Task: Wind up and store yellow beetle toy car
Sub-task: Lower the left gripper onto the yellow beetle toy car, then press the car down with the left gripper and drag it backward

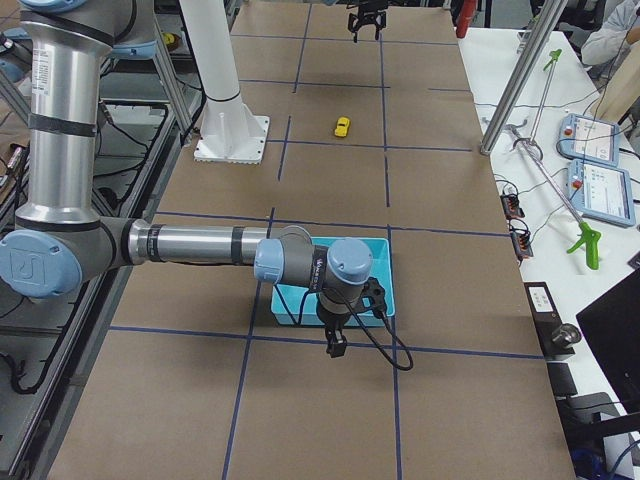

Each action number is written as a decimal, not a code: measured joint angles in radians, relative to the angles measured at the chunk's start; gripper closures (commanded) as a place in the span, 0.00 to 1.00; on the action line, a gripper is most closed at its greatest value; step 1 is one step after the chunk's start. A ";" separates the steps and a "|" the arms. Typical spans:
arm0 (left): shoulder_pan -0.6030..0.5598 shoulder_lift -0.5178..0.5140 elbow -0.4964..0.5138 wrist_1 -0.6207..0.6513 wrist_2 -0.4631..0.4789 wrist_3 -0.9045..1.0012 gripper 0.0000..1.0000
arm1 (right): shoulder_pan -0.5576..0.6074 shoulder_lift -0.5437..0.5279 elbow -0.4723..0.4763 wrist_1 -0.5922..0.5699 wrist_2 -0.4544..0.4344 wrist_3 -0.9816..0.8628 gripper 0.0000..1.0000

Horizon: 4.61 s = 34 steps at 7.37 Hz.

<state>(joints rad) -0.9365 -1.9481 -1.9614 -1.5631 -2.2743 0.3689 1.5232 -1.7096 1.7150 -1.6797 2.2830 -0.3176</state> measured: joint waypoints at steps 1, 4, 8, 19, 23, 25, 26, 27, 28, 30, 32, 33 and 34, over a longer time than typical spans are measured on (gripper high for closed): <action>0.093 -0.060 0.003 -0.005 0.077 0.013 0.00 | 0.000 0.000 -0.002 0.000 0.000 0.000 0.00; 0.350 -0.151 0.038 -0.011 0.334 0.022 0.00 | 0.000 0.000 -0.003 0.000 0.001 0.000 0.00; 0.451 -0.182 0.136 -0.043 0.378 0.020 0.01 | 0.000 0.001 -0.003 0.000 0.001 -0.001 0.00; 0.414 -0.338 0.396 -0.097 0.406 0.064 0.01 | 0.000 -0.001 -0.011 0.000 0.001 -0.001 0.00; 0.450 -0.341 0.408 -0.097 0.406 0.056 0.01 | 0.000 -0.001 -0.018 0.000 0.000 -0.001 0.00; 0.455 -0.341 0.418 -0.097 0.406 0.060 0.01 | 0.000 -0.001 -0.018 0.001 0.000 -0.001 0.00; 0.456 -0.339 0.420 -0.097 0.406 0.063 0.01 | 0.000 -0.001 -0.019 0.000 0.000 -0.001 0.00; 0.456 -0.338 0.422 -0.097 0.407 0.065 0.01 | 0.000 -0.001 -0.019 0.000 0.000 -0.001 0.00; 0.455 -0.338 0.425 -0.097 0.407 0.066 0.02 | 0.000 -0.001 -0.019 0.000 0.000 -0.001 0.00; 0.452 -0.338 0.431 -0.097 0.408 0.066 0.04 | 0.000 -0.001 -0.019 0.001 0.000 -0.001 0.00; 0.451 -0.337 0.432 -0.097 0.409 0.067 0.43 | 0.000 -0.001 -0.020 0.000 0.000 -0.001 0.00; 0.449 -0.337 0.432 -0.097 0.409 0.071 0.56 | 0.000 -0.001 -0.019 0.000 0.000 -0.001 0.00; 0.445 -0.336 0.432 -0.098 0.409 0.080 0.75 | 0.000 -0.001 -0.019 0.001 0.000 -0.001 0.00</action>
<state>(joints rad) -0.4912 -2.2844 -1.5295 -1.6608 -1.8653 0.4488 1.5232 -1.7104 1.6964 -1.6787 2.2829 -0.3191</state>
